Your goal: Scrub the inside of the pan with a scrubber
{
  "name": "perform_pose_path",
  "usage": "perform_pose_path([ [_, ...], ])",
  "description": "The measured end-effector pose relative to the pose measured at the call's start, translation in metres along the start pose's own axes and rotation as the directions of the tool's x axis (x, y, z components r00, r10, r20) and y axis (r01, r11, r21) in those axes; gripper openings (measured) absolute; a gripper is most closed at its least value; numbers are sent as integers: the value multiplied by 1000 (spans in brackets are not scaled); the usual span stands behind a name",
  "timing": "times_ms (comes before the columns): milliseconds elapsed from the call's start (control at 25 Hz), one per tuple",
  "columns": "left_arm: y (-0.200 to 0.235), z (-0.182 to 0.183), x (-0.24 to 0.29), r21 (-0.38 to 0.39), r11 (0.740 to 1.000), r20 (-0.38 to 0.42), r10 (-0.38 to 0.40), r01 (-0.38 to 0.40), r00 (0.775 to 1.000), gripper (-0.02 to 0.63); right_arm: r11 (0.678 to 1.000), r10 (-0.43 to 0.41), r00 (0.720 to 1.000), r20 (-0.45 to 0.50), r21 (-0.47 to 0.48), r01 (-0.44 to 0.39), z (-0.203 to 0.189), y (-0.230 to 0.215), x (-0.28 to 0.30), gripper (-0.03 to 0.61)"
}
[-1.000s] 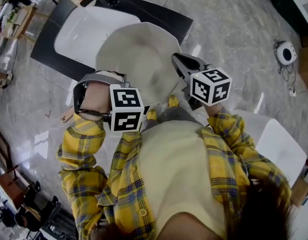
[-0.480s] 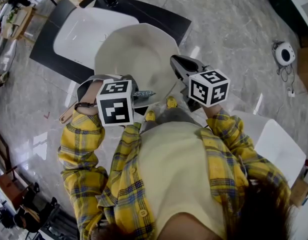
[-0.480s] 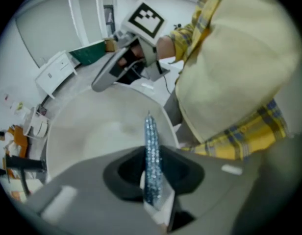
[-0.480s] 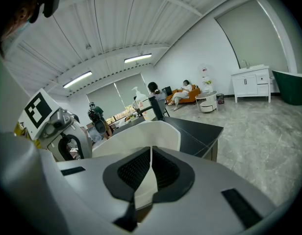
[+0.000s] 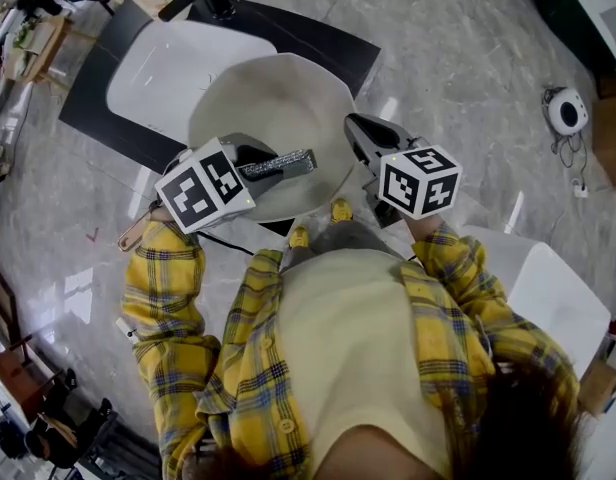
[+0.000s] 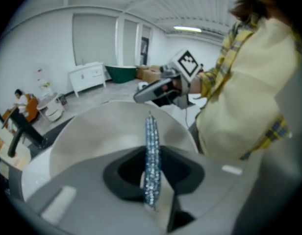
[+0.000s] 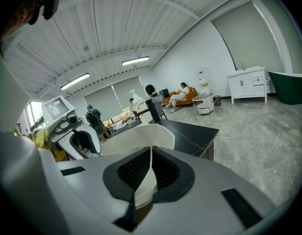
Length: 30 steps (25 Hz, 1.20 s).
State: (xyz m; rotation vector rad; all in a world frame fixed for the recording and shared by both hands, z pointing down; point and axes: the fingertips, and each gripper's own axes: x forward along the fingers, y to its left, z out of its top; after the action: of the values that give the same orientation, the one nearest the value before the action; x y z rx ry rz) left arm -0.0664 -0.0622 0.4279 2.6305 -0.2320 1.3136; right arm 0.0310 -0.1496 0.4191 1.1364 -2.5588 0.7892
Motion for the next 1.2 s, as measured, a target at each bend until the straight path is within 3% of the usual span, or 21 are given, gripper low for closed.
perform_pose_path([
  [240,48,6,-1,-139,967,81,226,-214,971,89,1000,-2,1000,12,-12,3,5,4,2,17],
  [400,68,12,-6,-201,930,123,337,-309,933,89,1000,-4,1000,8,-13,4,4,4,2,17],
  [560,89,9,-9,-271,876,118,442,-399,889,89,1000,-7,1000,3,-14,7,2,3,2,17],
  [760,109,0,-6,-301,818,58,529,-490,847,89,1000,-8,1000,-2,-12,8,2,1,1,17],
  [920,121,-1,-5,-283,776,47,599,-564,800,89,1000,-10,1000,-7,-11,10,0,-1,0,17],
  [1080,130,3,-6,-289,729,81,664,-620,744,89,1000,-10,1000,-8,-9,10,0,-3,0,17],
  [1200,134,8,-5,-312,710,124,689,-631,714,89,1000,-13,1000,-7,-7,13,0,-4,-2,17],
])
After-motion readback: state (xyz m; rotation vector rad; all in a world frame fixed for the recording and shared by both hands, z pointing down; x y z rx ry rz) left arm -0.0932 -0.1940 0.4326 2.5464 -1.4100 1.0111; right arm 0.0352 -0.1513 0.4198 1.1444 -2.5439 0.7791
